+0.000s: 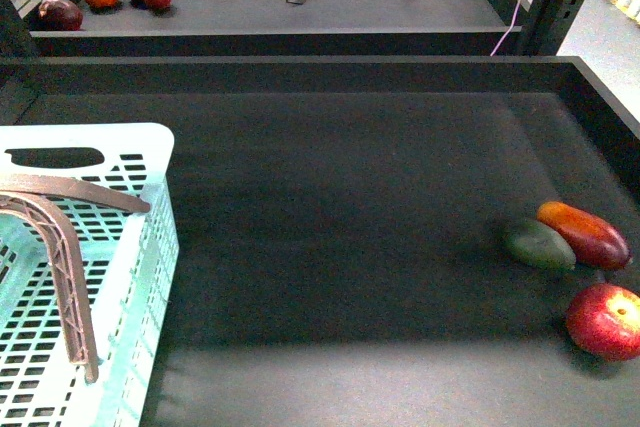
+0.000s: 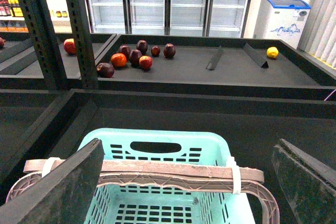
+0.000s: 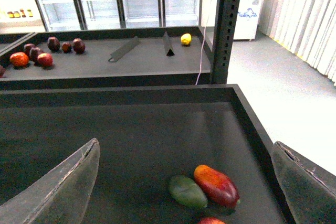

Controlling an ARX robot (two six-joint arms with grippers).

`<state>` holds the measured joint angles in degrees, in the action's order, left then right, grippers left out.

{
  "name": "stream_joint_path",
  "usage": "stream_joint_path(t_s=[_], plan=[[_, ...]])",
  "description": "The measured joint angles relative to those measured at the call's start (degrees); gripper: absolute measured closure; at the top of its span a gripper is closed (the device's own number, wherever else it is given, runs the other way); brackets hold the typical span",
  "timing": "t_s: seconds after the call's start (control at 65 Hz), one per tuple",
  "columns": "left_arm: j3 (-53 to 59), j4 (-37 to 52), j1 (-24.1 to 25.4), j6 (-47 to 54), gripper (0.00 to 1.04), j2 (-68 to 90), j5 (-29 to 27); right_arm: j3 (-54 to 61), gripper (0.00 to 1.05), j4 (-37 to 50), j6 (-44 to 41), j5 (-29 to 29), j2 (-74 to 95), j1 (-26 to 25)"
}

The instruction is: Pick apple with right arm and hold basket with left

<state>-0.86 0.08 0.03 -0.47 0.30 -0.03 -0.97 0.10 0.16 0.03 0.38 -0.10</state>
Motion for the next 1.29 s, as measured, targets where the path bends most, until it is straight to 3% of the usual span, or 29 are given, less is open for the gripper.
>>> stream_joint_path(t_s=[0.738, 0.831, 0.892, 1.138, 1.292], plan=[[0.0, 0.0, 0.0, 0.0, 0.07, 0.0, 0.0, 0.0, 0.09, 0.0, 0.0, 0.0, 0.0, 0.0], [-7.1, -17.7, -3.3, -14.1, 0.07, 11.0, -13.0, 0.0, 0.09, 0.0, 0.0, 0.0, -0.1, 0.0], [-8.4, -20.7, -2.5, -24.0, 0.07, 17.0, -12.9, 0.0, 0.09, 0.0, 0.0, 0.0, -0.1, 0.0], [-12.6, -3.4, 4.1, -51.4, 0.07, 39.2, 0.5, 0.0, 0.09, 0.0, 0.0, 0.0, -0.1, 0.0], [-16.0, 7.1, 6.0, -61.2, 0.07, 54.2, 3.2, 0.0, 0.09, 0.0, 0.0, 0.0, -0.1, 0.0]])
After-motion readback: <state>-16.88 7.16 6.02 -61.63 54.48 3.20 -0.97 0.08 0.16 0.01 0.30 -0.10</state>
